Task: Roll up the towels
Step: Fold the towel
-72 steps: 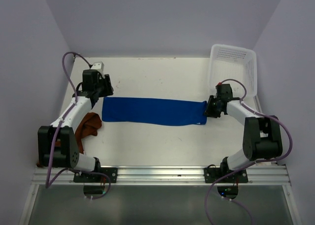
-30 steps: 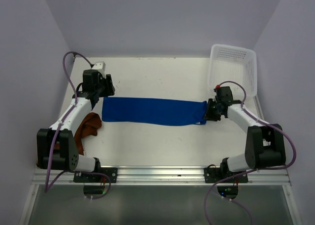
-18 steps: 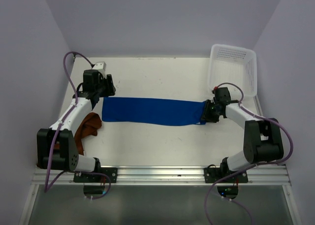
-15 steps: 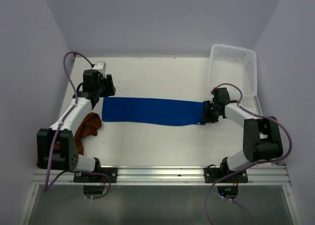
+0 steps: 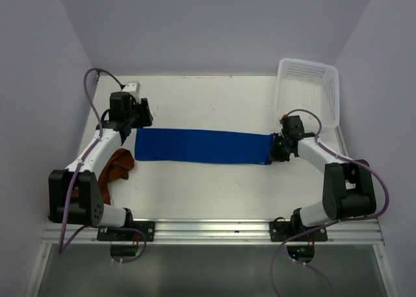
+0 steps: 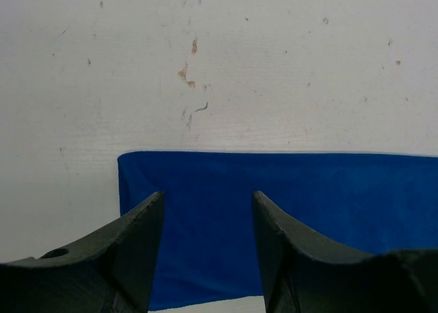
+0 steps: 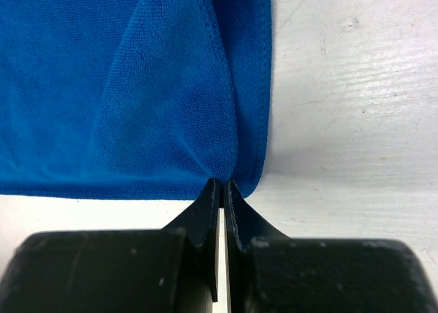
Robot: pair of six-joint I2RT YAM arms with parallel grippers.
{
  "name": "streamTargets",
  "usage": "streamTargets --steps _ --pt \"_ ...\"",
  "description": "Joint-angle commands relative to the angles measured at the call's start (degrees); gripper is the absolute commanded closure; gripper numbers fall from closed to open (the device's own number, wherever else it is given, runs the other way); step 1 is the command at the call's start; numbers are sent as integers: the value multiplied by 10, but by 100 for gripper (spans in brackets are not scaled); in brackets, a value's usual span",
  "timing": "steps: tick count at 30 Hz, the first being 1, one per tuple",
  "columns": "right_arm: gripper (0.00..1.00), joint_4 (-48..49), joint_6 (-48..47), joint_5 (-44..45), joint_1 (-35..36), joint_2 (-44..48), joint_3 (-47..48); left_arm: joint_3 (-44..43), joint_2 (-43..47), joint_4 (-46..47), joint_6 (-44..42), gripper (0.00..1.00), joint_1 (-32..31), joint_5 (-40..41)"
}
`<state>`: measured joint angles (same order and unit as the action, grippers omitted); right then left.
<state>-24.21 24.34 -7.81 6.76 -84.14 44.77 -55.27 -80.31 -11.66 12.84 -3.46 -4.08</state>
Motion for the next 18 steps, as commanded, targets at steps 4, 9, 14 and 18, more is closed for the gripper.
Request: streamTargets --steps 4,9,14,18 --pt "97 -11 -10 18 4 10 -11 -1 16 14 -8 43 -3 -8" --pt "100 -16 -1 1 4 22 -17 -1 16 14 -8 42 -3 -8" --pt "77 -29 2 -18 5 34 -9 -2 15 14 -8 42 -3 -11" --pt "68 -46 1 -19 4 45 0 -2 15 15 -7 42 -3 -14"
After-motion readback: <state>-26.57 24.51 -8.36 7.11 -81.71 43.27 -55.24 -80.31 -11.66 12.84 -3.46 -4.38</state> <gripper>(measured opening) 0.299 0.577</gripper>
